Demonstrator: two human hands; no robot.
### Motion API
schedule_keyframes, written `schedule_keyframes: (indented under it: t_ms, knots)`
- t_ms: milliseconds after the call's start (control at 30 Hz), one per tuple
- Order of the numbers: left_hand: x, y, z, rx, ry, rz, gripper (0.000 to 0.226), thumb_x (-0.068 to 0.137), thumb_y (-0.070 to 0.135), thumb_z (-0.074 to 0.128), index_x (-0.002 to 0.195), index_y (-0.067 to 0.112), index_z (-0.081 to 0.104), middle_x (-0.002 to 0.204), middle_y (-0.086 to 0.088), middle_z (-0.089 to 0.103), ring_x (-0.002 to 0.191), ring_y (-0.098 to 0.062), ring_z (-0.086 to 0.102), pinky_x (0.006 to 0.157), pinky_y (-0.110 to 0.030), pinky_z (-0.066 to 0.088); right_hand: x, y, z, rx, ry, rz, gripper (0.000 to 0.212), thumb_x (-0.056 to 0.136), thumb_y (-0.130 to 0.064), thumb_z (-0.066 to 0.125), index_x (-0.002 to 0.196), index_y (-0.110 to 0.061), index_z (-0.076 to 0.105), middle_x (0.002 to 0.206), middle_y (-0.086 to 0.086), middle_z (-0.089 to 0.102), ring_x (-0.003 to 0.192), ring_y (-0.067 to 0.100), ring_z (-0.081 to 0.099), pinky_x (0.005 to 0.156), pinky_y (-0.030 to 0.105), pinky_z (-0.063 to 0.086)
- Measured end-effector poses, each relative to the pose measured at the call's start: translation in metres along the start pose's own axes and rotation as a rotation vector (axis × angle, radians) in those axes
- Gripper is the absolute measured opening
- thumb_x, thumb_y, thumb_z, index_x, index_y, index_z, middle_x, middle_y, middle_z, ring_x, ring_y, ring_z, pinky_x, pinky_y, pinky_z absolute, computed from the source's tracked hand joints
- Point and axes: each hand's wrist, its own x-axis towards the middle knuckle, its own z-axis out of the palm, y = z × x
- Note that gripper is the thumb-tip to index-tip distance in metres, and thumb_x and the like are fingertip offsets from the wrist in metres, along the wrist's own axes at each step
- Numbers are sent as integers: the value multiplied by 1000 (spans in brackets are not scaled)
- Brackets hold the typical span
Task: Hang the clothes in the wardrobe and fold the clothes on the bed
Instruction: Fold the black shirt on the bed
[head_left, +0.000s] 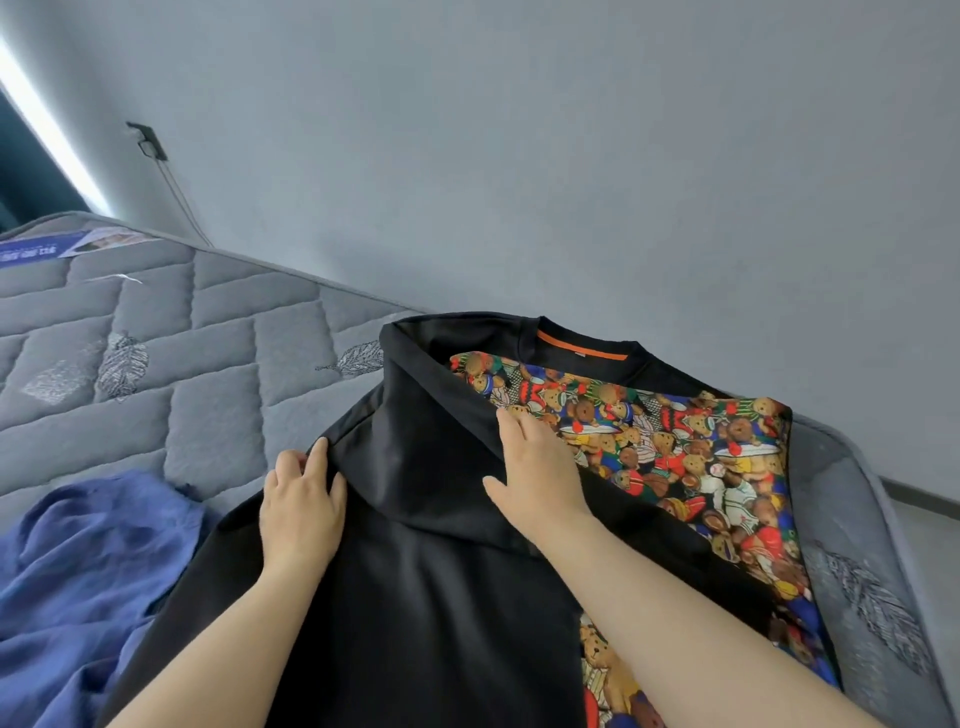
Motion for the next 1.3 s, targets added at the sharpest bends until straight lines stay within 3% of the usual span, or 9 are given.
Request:
schedule_keyframes:
  t_ms: [133, 233, 367, 533, 800, 933, 1033, 1100, 1300]
  knots:
    - [7, -6, 12, -72, 118, -44, 40, 92, 22, 56, 131, 13, 56, 106, -12, 53, 97, -35, 53, 78, -44, 47, 35, 12, -2, 158, 170, 57, 11, 96, -20, 48, 92, -20, 58, 81, -3, 60, 75, 19, 59, 53, 22, 39]
    - [11, -7, 16, -127, 193, -100, 30, 92, 23, 57, 120, 12, 60, 102, -12, 54, 91, -36, 56, 72, -42, 46, 64, 51, -20, 478, 240, 454, 32, 89, -15, 42, 57, -18, 43, 58, -2, 45, 59, 21, 43, 49, 30, 22]
    - [13, -7, 20, -131, 243, -107, 23, 90, 19, 60, 111, 10, 60, 98, -12, 55, 85, -37, 57, 65, -39, 43, 95, 67, -28, 475, -145, 518, 25, 87, -16, 45, 62, -18, 45, 66, 1, 49, 71, 24, 47, 60, 30, 33]
    - [14, -11, 24, -114, 239, -115, 21, 87, 17, 63, 106, 9, 60, 95, -12, 55, 82, -37, 57, 61, -39, 44, 141, -4, -34, 484, -77, 170, 45, 80, -55, 53, 111, -25, 63, 91, -20, 61, 96, 11, 58, 86, 36, 49]
    - [14, -12, 27, -132, 217, -141, 22, 86, 19, 65, 106, 11, 64, 96, -9, 58, 85, -35, 60, 61, -39, 48, 223, -68, -15, 359, -97, 128, 48, 93, -34, 55, 54, -16, 35, 57, 0, 38, 65, 27, 43, 52, 33, 26]
    - [16, -12, 29, -145, 229, -154, 15, 88, 18, 62, 100, 8, 64, 91, -8, 58, 80, -35, 61, 57, -39, 47, 248, -87, 0, 851, -10, 228, 43, 97, -23, 49, 58, -17, 32, 60, -2, 33, 58, 17, 33, 55, 31, 26]
    - [15, -11, 27, -161, 240, -150, 15, 88, 15, 62, 102, 8, 65, 90, -8, 58, 79, -33, 61, 59, -39, 48, 243, -84, 12, 631, -180, 49, 21, 98, -23, 50, 100, -8, 65, 98, 5, 64, 94, 21, 57, 85, 31, 45]
    - [15, -10, 28, -155, 251, -141, 17, 88, 16, 61, 103, 8, 64, 91, -9, 58, 79, -33, 61, 59, -39, 49, 232, -70, 13, 327, -227, 5, 42, 98, -34, 52, 133, -11, 52, 132, 5, 58, 121, 25, 52, 100, 39, 43]
    - [13, -11, 29, -129, 288, -92, 15, 91, 17, 58, 102, 8, 60, 90, -8, 55, 76, -32, 58, 58, -33, 40, 144, -21, -6, 169, -13, -87, 57, 97, -38, 53, 146, -14, 37, 145, 6, 46, 132, 24, 44, 104, 39, 41]
